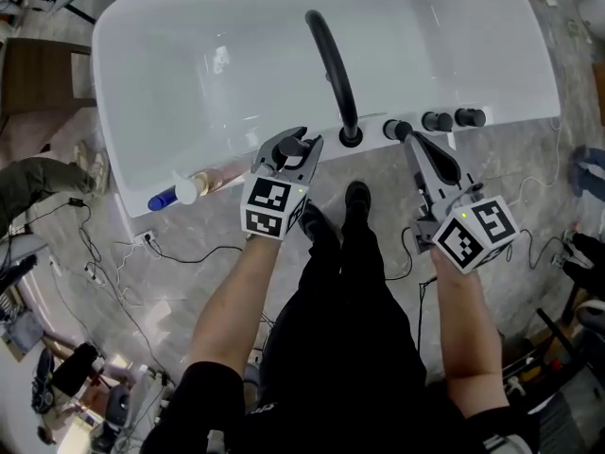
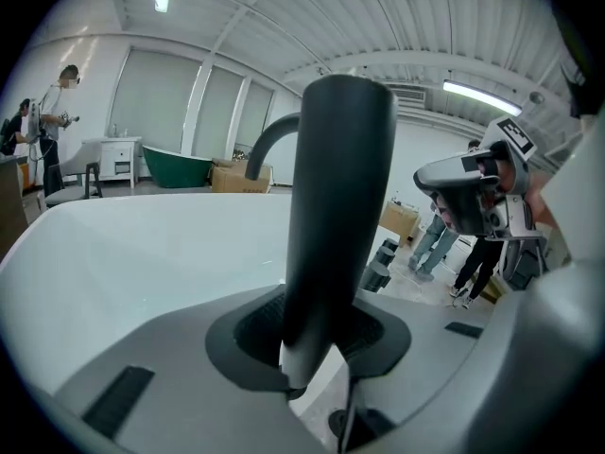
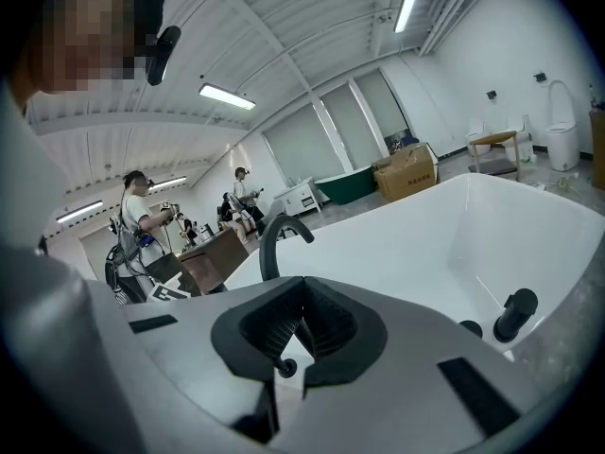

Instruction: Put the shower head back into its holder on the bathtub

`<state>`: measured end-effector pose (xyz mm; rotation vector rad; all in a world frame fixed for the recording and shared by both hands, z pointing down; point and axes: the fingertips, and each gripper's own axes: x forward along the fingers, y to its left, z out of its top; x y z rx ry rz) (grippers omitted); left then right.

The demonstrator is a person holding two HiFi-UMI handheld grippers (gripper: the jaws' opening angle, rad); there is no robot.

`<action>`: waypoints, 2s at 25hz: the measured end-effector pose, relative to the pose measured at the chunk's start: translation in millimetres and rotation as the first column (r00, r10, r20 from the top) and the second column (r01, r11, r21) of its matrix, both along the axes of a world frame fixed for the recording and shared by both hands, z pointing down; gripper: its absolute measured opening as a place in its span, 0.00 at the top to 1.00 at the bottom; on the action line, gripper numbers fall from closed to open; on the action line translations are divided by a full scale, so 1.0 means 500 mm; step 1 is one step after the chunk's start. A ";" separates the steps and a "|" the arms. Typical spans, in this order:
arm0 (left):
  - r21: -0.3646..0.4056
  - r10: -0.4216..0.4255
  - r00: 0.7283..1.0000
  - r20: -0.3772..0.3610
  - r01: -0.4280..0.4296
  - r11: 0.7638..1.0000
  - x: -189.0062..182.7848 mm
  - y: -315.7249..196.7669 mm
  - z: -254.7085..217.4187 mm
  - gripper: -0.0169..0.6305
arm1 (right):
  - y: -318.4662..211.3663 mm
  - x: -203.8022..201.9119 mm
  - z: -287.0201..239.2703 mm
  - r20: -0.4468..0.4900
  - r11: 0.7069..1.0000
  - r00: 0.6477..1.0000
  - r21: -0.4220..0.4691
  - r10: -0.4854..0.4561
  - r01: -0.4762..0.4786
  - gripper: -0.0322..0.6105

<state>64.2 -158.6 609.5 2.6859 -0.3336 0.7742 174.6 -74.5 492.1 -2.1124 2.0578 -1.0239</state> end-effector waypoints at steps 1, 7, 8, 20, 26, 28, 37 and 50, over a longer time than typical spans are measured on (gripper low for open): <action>0.001 0.001 1.000 0.009 -0.001 1.000 0.000 0.001 0.009 0.78 | 0.002 0.002 0.003 0.003 1.000 1.000 0.001 0.002 -0.002 0.93; 0.005 0.005 0.999 0.051 -0.006 1.000 -0.002 0.009 0.048 0.77 | 0.015 0.011 0.019 0.017 1.000 1.000 0.004 0.010 -0.010 0.93; 0.007 0.009 0.998 0.059 -0.009 1.000 -0.002 0.011 0.051 0.77 | 0.017 0.012 0.019 0.020 1.000 1.000 0.003 0.012 -0.012 0.93; 0.007 0.053 0.987 0.151 -0.055 0.998 -0.010 0.035 0.092 0.74 | 0.030 0.018 0.000 0.034 1.000 0.999 -0.004 0.012 -0.012 0.93; -0.002 0.069 0.986 0.150 -0.070 0.998 -0.006 0.050 0.079 0.63 | 0.037 0.011 -0.011 0.040 1.000 0.999 -0.010 0.010 -0.010 0.93; 0.007 0.064 0.987 0.145 -0.065 0.998 -0.005 0.051 0.060 0.59 | 0.036 0.010 -0.027 0.033 1.000 0.999 -0.017 0.016 -0.015 0.93; 0.026 0.005 0.996 0.085 -0.007 1.000 -0.048 0.049 -0.084 0.57 | 0.027 -0.008 -0.137 0.013 1.000 1.000 0.024 0.017 -0.017 0.93; 0.088 -0.035 0.998 -0.049 0.039 0.995 -0.139 0.088 -0.373 0.61 | 0.029 -0.127 -0.394 -0.162 0.992 0.986 0.104 -0.049 0.067 0.93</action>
